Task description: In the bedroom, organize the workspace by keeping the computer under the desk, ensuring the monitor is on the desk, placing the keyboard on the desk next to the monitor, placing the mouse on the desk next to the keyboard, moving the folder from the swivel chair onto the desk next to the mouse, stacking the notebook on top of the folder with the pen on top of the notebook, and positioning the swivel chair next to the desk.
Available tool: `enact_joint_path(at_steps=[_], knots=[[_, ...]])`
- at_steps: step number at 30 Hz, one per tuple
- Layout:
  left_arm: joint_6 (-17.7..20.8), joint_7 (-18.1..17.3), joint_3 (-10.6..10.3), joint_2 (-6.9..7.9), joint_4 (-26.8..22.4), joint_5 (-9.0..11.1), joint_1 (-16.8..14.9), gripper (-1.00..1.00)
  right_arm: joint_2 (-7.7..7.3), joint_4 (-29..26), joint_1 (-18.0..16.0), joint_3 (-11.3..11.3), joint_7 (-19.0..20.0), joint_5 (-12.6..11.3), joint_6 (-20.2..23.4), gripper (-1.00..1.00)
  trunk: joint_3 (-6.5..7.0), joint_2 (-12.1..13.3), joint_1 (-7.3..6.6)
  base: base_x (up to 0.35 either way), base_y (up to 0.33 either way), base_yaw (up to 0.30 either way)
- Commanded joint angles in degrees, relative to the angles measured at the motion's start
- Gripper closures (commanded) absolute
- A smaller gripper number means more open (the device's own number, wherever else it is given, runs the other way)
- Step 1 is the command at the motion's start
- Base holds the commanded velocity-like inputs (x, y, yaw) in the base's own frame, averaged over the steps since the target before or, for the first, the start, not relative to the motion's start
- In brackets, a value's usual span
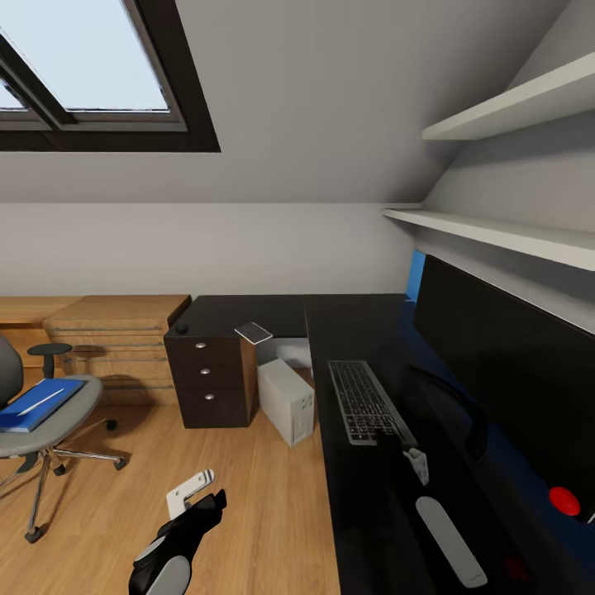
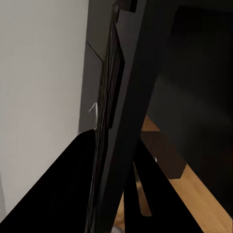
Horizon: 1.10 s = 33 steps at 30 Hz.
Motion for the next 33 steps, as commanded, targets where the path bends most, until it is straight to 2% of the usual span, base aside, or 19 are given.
enact_joint_path(at_steps=[1, 12, 16, 28, 33], knots=[[0.2, 0.4, -0.1, 0.05, -0.1, 0.2, -0.1, -1.0, -0.04, 0.0, -0.1, 0.1, -0.2, -0.5, -0.1, 1.0, -0.07, -0.1, 0.0, 0.0, 0.0, 0.0], [0.2, 0.4, -0.1, 0.05, -0.1, 0.2, -0.1, -1.0, -0.11, 7.3, -4.0, -0.1, -0.2, -0.3, -0.2, 1.0, -0.07, -0.1, 0.0, 0.0, 0.0, 0.0], [0.2, 0.4, -0.1, 0.05, -0.1, 0.2, -0.1, -1.0, -0.64, 10.1, -5.4, -0.1, -0.2, -0.4, -0.1, 1.0, -0.07, -0.1, 0.0, 0.0, 0.0, 0.0], [0.2, 0.4, -0.2, 0.05, 0.0, 0.2, -0.1, -1.0, -1.11, 10.9, -6.0, -0.2, -0.3, -0.4, -0.1, 1.0, -0.07, -0.1, 0.0, 0.0, -0.001, 0.0], [0.2, 0.4, -0.2, 0.04, 0.0, 0.2, -0.1, -1.0, -1.26, 11.0, -6.1, -0.5, -0.3, -0.4, -0.1, 1.0, -0.07, -0.1, 0.0, 0.0, -0.189, 0.0]])
